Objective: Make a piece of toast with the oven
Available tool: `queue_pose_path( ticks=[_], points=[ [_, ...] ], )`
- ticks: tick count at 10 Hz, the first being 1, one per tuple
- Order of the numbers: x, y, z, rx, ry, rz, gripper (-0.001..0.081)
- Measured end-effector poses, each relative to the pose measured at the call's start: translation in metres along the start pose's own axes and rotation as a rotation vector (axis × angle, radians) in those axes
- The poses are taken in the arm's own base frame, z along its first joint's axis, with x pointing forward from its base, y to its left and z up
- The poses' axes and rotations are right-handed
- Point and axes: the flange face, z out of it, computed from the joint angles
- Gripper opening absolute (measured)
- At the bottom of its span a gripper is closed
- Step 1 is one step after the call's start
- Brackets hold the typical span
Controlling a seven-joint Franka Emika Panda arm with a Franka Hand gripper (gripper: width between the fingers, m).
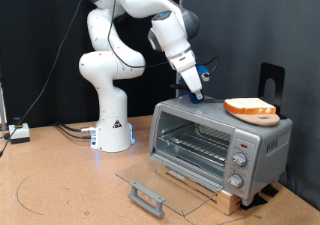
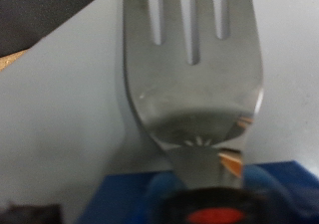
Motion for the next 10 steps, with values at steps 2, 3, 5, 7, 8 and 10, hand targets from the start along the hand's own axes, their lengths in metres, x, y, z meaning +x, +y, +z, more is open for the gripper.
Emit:
queue_pose_path(
  ticks=[2, 3, 5, 7, 8, 10],
  points=[
    [-0.0002, -0.0001, 0.0002, 0.0, -0.001, 0.0, 0.0456],
    [-0.0002, -0.0001, 0.0002, 0.0, -0.001, 0.0, 0.0456],
    [-0.0003, 0.0, 0.0003, 0.0, -0.002, 0.0, 0.0456],
    [-0.0004, 0.0, 0.0005, 0.0, -0.003, 0.001, 0.0457],
    [-0.0005, 0.0001, 0.0005, 0.0, -0.003, 0.0, 0.0457],
    [-0.0011, 0.0007, 0.0009, -0.007, -0.008, -0.014, 0.0457]
  ],
)
